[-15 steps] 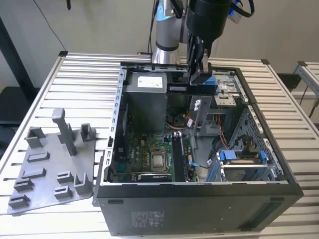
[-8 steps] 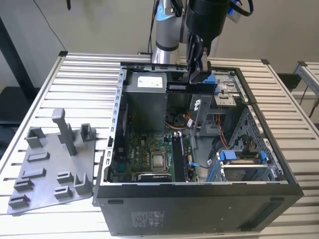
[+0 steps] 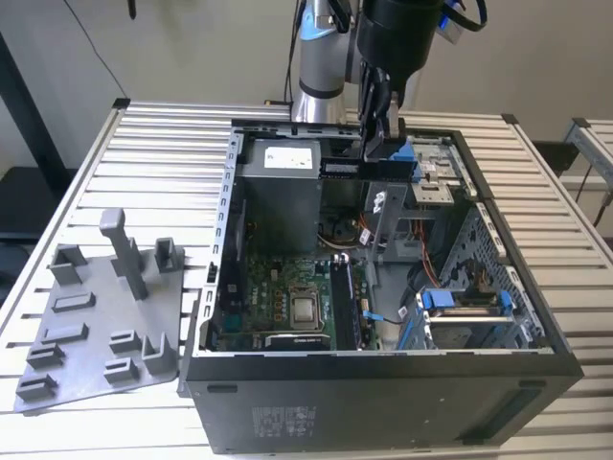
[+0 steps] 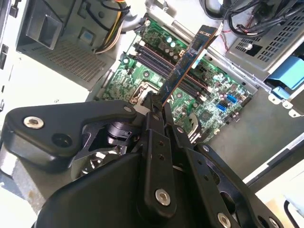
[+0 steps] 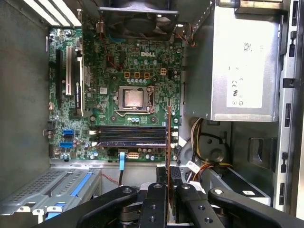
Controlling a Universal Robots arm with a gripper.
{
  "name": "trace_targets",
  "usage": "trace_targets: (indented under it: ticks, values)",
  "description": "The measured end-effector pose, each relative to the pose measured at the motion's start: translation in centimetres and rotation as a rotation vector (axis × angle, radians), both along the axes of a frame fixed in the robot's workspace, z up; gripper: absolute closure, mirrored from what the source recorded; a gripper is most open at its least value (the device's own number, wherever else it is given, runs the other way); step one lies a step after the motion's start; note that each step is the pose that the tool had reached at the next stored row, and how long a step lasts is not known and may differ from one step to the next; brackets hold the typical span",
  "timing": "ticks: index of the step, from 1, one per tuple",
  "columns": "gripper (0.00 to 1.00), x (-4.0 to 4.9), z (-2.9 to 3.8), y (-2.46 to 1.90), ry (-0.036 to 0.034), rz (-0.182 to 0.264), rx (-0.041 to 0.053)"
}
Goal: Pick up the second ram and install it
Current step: 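Insert the second ram into the second slot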
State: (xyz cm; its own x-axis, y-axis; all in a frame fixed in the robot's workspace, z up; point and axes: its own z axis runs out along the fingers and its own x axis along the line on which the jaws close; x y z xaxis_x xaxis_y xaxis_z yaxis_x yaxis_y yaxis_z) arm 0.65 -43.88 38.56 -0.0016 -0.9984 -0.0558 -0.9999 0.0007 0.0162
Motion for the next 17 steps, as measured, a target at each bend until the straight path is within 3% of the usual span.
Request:
trace_targets:
  ticks: [4, 17]
  values:
    - [0.85, 0.00, 0.00, -0.01, 0.0000, -0.009, -0.0001]
    - [0.85, 0.00, -0.04, -0.01, 0.0000, -0.145, 0.0000]
